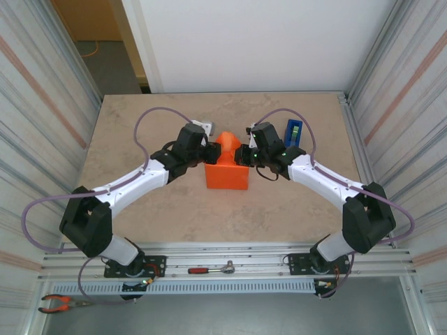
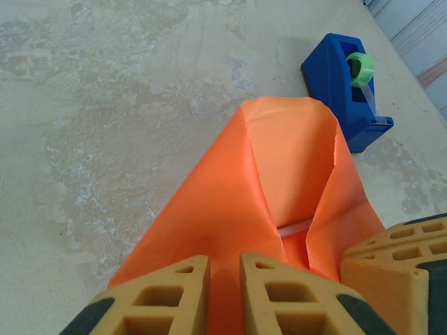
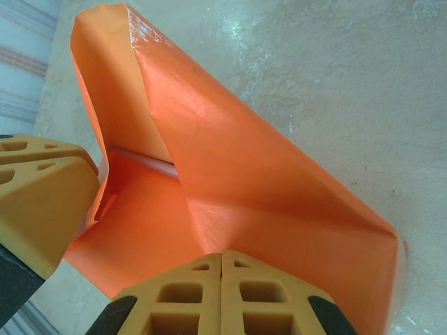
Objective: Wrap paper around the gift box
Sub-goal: Fold the seventh fold of the wrapping paper on the gift box.
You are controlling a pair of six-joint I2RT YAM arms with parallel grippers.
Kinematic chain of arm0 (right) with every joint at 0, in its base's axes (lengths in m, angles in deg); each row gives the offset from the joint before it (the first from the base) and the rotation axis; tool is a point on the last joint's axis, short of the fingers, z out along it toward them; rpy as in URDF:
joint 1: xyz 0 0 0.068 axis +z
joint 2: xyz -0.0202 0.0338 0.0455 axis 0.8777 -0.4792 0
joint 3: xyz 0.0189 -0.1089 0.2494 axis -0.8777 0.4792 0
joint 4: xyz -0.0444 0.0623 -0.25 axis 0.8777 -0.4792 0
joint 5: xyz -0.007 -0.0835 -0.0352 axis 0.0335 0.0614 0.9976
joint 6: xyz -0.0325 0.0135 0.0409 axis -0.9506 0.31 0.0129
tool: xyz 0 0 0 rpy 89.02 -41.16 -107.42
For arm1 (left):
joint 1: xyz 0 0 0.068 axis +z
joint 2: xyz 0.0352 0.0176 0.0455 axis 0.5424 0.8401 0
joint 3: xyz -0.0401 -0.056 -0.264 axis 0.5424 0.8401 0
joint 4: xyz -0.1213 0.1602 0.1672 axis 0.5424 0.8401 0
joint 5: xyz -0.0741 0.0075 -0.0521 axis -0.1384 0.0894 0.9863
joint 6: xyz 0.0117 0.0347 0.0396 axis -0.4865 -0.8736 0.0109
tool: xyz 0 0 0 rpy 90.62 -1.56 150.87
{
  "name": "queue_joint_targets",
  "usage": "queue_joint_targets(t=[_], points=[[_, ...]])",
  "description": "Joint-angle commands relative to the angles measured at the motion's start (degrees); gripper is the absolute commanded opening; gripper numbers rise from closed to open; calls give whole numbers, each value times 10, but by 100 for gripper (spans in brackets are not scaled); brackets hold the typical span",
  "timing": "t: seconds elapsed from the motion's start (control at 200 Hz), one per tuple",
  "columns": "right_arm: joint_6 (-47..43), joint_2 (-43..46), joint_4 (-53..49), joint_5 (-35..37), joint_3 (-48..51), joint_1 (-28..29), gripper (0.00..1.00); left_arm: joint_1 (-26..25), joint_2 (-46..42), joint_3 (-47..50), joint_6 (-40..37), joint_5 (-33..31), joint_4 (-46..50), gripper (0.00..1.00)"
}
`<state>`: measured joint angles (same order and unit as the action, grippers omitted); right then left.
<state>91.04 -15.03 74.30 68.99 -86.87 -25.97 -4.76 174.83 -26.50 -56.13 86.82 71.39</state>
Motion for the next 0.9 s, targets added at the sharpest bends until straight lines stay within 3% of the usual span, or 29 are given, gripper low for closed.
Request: queue_joint_targets(t=[0.0, 0.706, 0.892], points=[[-3, -54, -87, -10, 40, 18, 0, -7, -3, -4, -5, 6, -10, 20], [11, -29, -89, -56, -1, 6, 0, -39, 22, 28, 29, -7, -18, 19], [20, -28, -80, -68, 8, 4, 0, -40, 19, 38, 58, 4, -38, 27]])
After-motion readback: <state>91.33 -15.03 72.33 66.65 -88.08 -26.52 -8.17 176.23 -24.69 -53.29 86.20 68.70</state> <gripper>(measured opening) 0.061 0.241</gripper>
